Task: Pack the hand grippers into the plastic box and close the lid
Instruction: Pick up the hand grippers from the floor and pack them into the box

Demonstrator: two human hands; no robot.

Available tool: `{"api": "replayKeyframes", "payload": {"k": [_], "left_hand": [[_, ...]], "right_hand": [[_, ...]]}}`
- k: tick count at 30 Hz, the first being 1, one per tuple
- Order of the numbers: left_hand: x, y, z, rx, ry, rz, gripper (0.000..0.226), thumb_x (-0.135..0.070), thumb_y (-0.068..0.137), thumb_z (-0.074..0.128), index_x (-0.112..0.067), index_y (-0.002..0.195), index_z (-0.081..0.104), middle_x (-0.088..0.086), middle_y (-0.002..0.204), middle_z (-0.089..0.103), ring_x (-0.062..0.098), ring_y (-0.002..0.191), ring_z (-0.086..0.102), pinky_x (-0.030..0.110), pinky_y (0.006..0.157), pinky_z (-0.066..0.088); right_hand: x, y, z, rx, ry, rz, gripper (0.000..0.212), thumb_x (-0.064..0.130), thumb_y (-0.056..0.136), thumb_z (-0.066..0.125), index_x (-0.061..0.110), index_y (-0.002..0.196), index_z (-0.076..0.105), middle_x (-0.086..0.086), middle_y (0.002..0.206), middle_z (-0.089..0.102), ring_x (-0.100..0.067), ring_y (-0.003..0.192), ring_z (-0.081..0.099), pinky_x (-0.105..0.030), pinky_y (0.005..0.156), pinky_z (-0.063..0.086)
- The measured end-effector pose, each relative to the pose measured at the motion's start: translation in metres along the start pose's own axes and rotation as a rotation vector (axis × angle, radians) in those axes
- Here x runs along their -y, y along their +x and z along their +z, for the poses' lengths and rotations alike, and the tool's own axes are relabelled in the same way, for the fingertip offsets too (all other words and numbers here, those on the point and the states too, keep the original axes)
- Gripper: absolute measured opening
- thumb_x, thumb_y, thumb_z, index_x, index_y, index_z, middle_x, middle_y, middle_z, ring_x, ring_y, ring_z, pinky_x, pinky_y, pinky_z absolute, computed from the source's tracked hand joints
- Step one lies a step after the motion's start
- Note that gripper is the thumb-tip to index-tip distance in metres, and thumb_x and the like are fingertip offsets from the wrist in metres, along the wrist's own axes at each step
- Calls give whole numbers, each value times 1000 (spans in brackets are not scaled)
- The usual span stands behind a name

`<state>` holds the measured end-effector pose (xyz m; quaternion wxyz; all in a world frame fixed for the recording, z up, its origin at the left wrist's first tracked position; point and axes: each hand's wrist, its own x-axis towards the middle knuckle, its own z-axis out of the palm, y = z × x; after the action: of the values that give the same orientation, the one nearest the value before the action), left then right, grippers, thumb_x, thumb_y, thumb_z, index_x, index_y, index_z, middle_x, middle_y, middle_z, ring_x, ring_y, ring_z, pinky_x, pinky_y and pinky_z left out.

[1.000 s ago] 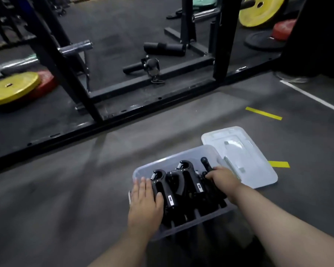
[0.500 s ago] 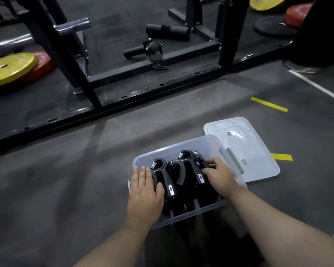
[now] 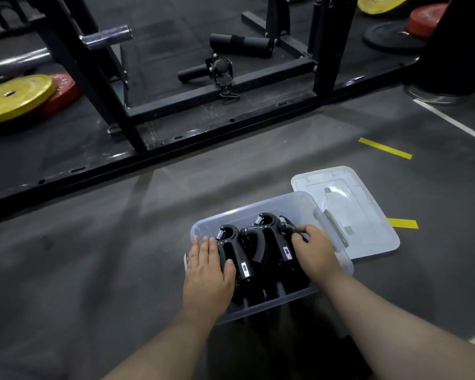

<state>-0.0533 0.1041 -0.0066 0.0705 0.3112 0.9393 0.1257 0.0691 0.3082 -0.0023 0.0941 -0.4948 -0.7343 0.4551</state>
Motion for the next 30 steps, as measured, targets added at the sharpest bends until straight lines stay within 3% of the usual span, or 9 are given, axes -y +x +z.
{"api": "replayKeyframes", "payload": {"k": [3, 9, 17, 24, 27, 30], "left_hand": [[-1, 0, -1, -6, -5, 1, 85, -57, 83, 2, -13, 154, 19, 2, 163, 12, 16, 150, -10, 40, 121, -2], [-1, 0, -1, -11, -3, 4, 85, -56, 84, 4, -12, 154, 21, 2, 162, 15, 17, 150, -8, 41, 122, 0], [0, -1, -1, -13, -24, 1, 84, -56, 84, 6, -13, 154, 21, 2, 162, 14, 15, 149, -9, 41, 122, -1], [-2, -2, -2, -57, -93, -18, 81, -52, 85, 10, -11, 152, 27, 1, 161, 19, 11, 149, -5, 36, 122, -1], [-2, -5, -3, -63, -120, -12, 80, -51, 85, 10, -10, 152, 27, 0, 162, 18, 10, 149, -6, 29, 120, -6], [-2, -5, -2, -61, -132, -5, 79, -50, 86, 11, -10, 152, 26, 1, 162, 17, 9, 149, -8, 28, 120, -6]], "right_hand": [[0, 1, 5, -18, -84, -112, 24, 25, 88, 48, 23, 107, 63, 5, 110, 62, -17, 103, 57, -37, 94, 48], [-7, 7, 9, -1, -180, -52, 34, 20, 86, 44, 25, 116, 61, -1, 122, 60, -25, 114, 55, -43, 99, 46], [-4, 7, 10, -46, -125, -51, 38, 36, 80, 38, 22, 106, 63, 0, 112, 63, -23, 107, 55, -45, 98, 46], [1, -3, 7, -153, -71, -246, 23, 21, 88, 48, 24, 102, 66, 8, 106, 64, -15, 107, 57, -38, 99, 47], [3, -15, 0, -176, -114, -382, 29, 31, 86, 45, 22, 100, 68, 7, 101, 67, -17, 100, 61, -38, 91, 50], [-1, -27, -4, -238, -312, -526, 34, 36, 81, 41, 22, 93, 70, 5, 93, 71, -22, 88, 66, -37, 78, 52]]}}
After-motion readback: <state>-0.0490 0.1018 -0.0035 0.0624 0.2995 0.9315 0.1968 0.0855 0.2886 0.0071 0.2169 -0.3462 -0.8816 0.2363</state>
